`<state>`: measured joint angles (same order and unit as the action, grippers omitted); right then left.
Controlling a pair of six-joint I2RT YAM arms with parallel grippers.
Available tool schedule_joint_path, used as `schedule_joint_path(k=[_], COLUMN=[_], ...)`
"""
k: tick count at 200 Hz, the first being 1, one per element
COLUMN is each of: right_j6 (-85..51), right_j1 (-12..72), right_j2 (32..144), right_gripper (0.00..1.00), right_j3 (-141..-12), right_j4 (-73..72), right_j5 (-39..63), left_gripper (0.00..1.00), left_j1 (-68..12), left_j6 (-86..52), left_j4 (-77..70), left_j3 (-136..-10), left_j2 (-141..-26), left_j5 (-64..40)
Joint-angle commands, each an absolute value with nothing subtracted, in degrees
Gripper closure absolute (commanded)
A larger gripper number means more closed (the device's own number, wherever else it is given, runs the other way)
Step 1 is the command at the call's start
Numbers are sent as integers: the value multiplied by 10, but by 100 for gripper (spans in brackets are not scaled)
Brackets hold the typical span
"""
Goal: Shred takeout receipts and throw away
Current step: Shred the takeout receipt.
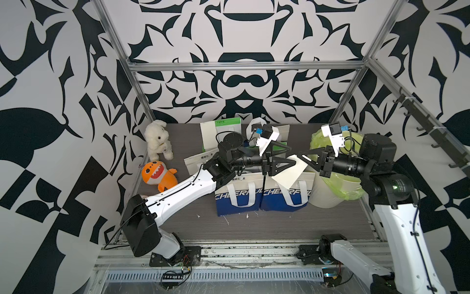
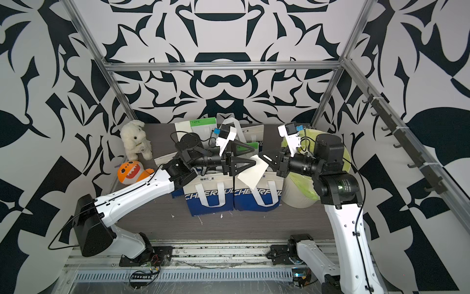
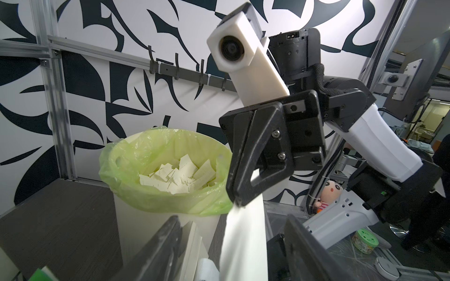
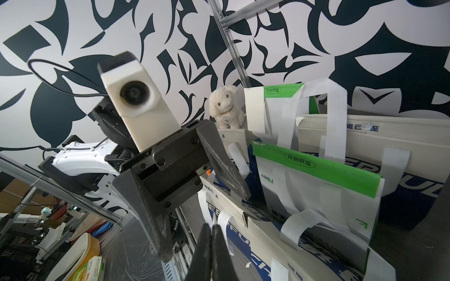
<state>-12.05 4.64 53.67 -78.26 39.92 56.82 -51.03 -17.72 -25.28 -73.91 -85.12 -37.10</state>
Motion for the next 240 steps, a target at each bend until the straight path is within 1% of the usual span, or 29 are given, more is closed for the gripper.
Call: schedule_joint_path(k=[1, 39, 78, 106, 116, 141, 182, 240], right_j6=[-133, -150, -156, -156, -156, -156, -199, -253], right_j1=[49, 49, 49, 50, 50, 49, 49, 50], right_j2=[528, 526, 526, 527, 527, 530, 531, 526], right_gripper=[100, 100, 100, 100, 100, 100, 100, 100], right_j3=[-796, -789, -792, -789, -789, -788, -772, -734], right_j4=[370, 352, 348, 348, 351, 359, 353, 352], right_j5=[582, 599, 610, 609, 604, 588, 542, 454], left_gripper=[34, 38, 52, 68, 78, 100, 100, 100], left_j1=[-512, -513, -513, -513, -513, -513, -518, -549], left_j6=[-181, -189, -197, -203, -203, -203, -188, -105], left_j4=[-269, -264, -267, -275, -278, -284, -285, -292], left_j3=[-753, -766, -774, -776, -775, -772, -769, -742], left_j2=[-852, -866, -874, -875, -875, -876, -880, -864], left_j5=[-379, -378, -386, -392, -393, -392, -373, -290])
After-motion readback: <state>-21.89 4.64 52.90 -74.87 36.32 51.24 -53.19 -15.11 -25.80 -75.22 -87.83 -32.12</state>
